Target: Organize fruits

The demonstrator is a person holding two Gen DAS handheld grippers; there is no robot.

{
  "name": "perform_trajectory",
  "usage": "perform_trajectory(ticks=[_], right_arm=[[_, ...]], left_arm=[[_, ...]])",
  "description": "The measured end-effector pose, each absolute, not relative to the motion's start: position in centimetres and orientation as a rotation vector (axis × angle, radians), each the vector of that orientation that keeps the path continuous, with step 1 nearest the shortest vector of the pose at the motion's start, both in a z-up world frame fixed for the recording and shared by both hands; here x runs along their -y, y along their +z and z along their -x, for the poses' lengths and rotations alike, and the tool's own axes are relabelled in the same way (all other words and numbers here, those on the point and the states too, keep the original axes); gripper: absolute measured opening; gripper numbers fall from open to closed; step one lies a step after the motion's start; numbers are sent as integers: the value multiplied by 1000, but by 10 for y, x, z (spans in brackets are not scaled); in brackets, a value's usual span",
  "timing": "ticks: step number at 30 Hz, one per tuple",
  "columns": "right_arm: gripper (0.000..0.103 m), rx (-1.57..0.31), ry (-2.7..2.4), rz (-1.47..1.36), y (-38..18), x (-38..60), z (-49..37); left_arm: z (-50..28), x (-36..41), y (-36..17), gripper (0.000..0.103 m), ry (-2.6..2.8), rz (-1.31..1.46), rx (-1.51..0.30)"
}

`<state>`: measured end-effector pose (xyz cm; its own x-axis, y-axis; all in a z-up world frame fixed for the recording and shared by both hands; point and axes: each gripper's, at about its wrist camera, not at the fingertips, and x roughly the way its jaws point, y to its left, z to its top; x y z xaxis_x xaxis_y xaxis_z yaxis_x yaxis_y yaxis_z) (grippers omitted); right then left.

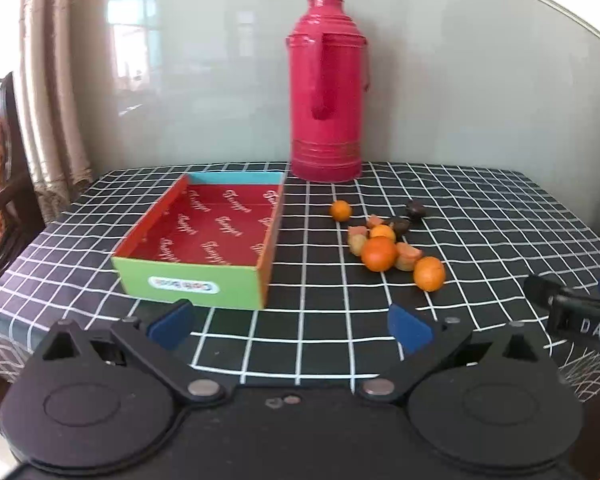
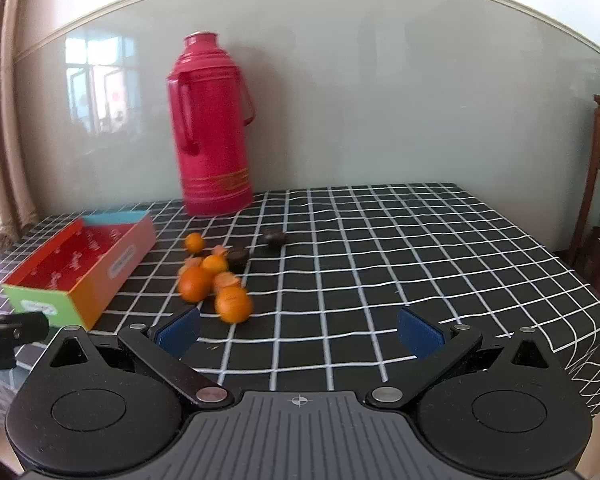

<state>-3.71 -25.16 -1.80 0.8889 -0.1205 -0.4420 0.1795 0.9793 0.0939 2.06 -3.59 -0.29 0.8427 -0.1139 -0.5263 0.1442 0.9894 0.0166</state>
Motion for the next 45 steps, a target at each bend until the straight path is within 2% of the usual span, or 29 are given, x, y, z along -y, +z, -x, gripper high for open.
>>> perform_trajectory(ticks=[14, 17, 22, 26, 30, 37, 38, 40, 44, 45], right_arm=[[103, -432, -292, -142, -41, 289, -3], [103, -409, -336, -132, -45, 295, -11], [103, -370, -422, -117, -55, 306, -17], [103, -329, -477, -124, -60, 313, -14], [103, -312, -481, -170, -60, 323, -13], [103, -319, -481, -221, -61, 330, -12], [103, -320, -481, -220, -61, 329, -12], [103, -323, -477, -216, -61, 329, -12], [103, -323, -477, -210, -62, 329, -13], [103, -324, -475, -211, -62, 328, -13]], left_arm=[[-64, 86, -37, 97, -256, -214, -581], [-70, 101, -45, 92, -285, -237, -566], [-88, 123, -63, 78, -322, -251, -598], [-97, 139, -73, 78, -339, -256, -583], [-106, 154, -81, 73, -358, -263, -572], [-120, 170, -93, 70, -355, -253, -571], [-122, 171, -93, 65, -359, -252, -572], [-125, 172, -96, 48, -370, -239, -588], [-130, 167, -101, 37, -381, -176, -613], [-130, 166, -101, 29, -384, -170, -610]])
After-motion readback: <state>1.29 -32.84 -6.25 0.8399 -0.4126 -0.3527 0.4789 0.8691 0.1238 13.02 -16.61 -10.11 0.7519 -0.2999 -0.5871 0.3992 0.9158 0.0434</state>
